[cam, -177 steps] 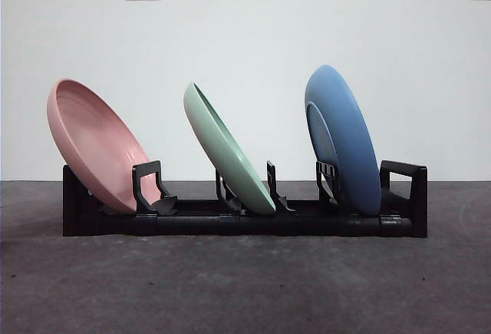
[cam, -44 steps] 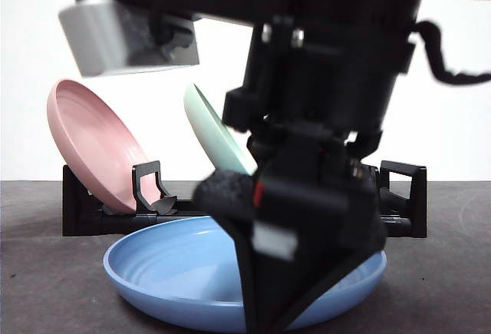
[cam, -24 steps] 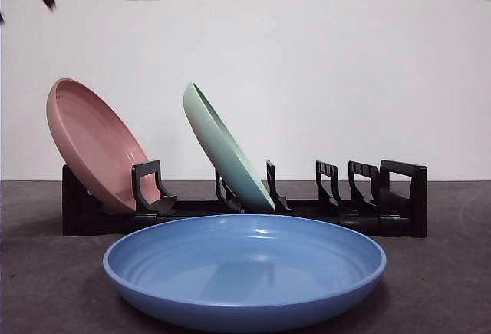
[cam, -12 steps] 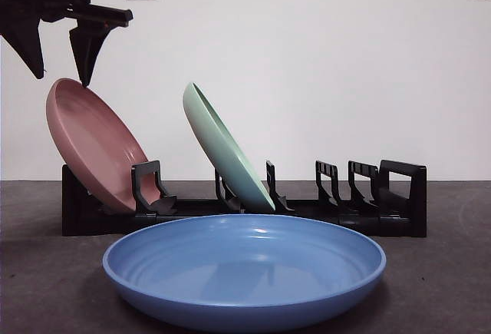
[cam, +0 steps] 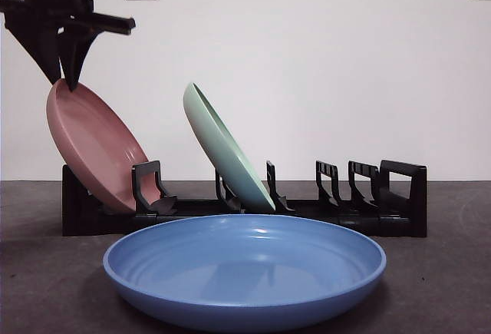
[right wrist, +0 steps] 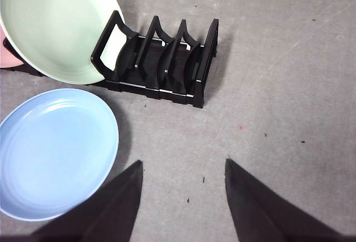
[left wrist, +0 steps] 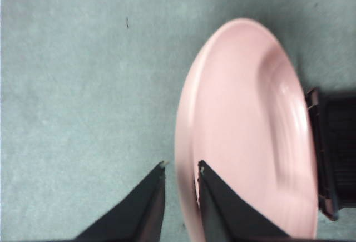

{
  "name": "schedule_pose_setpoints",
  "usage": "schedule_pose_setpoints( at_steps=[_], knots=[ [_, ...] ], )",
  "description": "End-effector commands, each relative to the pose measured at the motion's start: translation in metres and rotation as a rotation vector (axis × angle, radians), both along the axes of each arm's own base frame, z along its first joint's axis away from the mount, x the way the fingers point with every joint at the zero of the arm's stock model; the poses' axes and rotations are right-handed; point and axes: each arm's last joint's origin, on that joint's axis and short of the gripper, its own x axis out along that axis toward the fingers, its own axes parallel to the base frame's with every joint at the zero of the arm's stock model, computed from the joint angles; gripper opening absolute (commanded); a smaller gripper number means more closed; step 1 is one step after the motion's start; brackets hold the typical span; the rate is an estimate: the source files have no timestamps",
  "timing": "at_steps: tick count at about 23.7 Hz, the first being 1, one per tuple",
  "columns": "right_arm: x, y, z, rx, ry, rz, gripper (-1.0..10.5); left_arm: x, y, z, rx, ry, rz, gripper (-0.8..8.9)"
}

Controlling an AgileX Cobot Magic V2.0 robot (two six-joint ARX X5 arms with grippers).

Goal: Place the plate

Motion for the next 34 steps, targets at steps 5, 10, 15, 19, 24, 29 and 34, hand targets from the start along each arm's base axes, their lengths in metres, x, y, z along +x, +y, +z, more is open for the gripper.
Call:
schedule_pose_setpoints(
  at_steps=[5,10,15,19,24,29,34],
  knots=[
    [-0.001,0.000,0.002,0.005,0.002,-0.007,2.3,0.005,-0.003,0.013,0.001,-0.029,-0.008,0.07],
    [-0.001,0.000,0.002,0.003,0.004,-0.006,2.3,-0.007,0.005,0.063,0.103,-0.069,0.023,0.07],
    [-0.001,0.000,0.002,0.001,0.003,-0.005,2.3,-0.038,0.016,0.114,0.131,-0.054,0.033,0.06],
    [-0.001,0.000,0.002,0.001,0.002,-0.004,2.3,-0.063,0.020,0.124,0.059,-0.035,0.002,0.06],
    [-0.001,0.000,0.002,0.001,0.002,-0.005,2.3,-0.088,0.018,0.122,-0.009,-0.023,-0.034,0.06],
    [-0.001,0.000,0.002,0.001,0.002,-0.004,2.3,-0.117,0.010,0.089,-0.048,-0.012,-0.070,0.06],
    [-0.001,0.000,0.002,0.001,0.003,-0.005,2.3,-0.149,0.005,0.041,-0.113,0.038,-0.103,0.06]
  ],
)
